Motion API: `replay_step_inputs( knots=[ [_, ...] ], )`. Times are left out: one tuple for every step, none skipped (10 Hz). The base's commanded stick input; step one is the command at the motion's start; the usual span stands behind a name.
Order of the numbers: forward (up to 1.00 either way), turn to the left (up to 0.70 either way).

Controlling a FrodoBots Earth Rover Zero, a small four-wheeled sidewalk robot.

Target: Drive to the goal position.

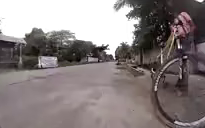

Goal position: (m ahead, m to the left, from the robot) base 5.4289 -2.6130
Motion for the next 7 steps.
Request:
replay_step_inputs(
  knots=[
    [0.70,0.00],
    [0.70,0.00],
    [0.70,0.00],
    [0.70,0.00],
    [0.70,0.00],
    [0.70,0.00],
    [0.70,0.00]
  ],
)
